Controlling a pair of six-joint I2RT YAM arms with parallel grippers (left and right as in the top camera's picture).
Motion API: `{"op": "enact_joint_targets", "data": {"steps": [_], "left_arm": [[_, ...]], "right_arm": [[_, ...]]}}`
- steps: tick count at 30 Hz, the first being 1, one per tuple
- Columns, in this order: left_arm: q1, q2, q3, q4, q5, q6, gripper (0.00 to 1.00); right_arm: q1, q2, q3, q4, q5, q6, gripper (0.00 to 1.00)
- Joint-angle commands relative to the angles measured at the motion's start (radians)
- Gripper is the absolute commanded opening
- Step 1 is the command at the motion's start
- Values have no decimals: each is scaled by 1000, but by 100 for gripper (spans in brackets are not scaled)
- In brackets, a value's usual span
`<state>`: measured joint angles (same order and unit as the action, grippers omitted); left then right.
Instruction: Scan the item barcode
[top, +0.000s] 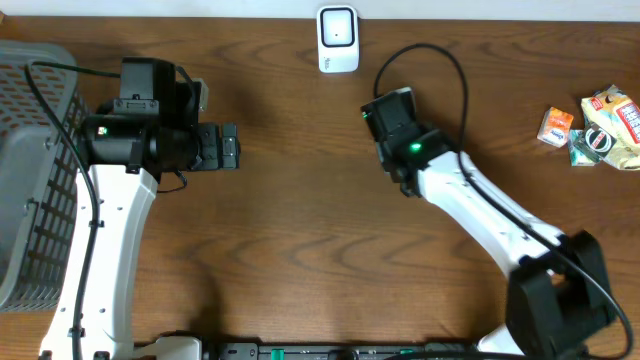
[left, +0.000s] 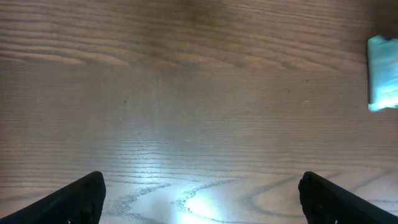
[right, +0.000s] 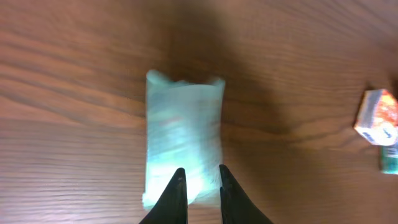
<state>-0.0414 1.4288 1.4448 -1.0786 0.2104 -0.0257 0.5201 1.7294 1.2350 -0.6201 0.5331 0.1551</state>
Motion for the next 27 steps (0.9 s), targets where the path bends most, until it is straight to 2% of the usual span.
{"op": "enact_joint_targets", "data": {"steps": [1, 5, 6, 8, 10, 14, 17, 21, 24, 27], "left_arm": [[-3, 2, -4, -5, -2, 2, 98], [-3, 2, -4, -5, -2, 2, 98], [-3, 2, -4, -5, -2, 2, 98], [-3, 2, -4, -5, -2, 2, 98], [-3, 2, -4, -5, -2, 2, 98], [-3, 2, -4, -5, -2, 2, 98], [-3, 2, -4, -5, -2, 2, 98], [-3, 2, -4, -5, -2, 2, 98], [-3, 2, -4, -5, -2, 2, 98], [-3, 2, -4, -5, -2, 2, 98]], "right_arm": [[41, 58, 7, 3, 174, -30, 10], [75, 125, 7, -5, 218, -29, 12], [79, 132, 7, -5, 209, -22, 17], [84, 135, 7, -4, 201, 21, 34], [83, 127, 9, 1, 188, 69, 46], [49, 114, 30, 1, 125, 122, 55], [-21, 108, 58, -1, -28, 122, 63], [-182, 107, 94, 11, -362, 121, 71], [-309, 107, 93, 23, -558, 120, 72], [-428, 109, 93, 25, -746, 56, 72]]}}
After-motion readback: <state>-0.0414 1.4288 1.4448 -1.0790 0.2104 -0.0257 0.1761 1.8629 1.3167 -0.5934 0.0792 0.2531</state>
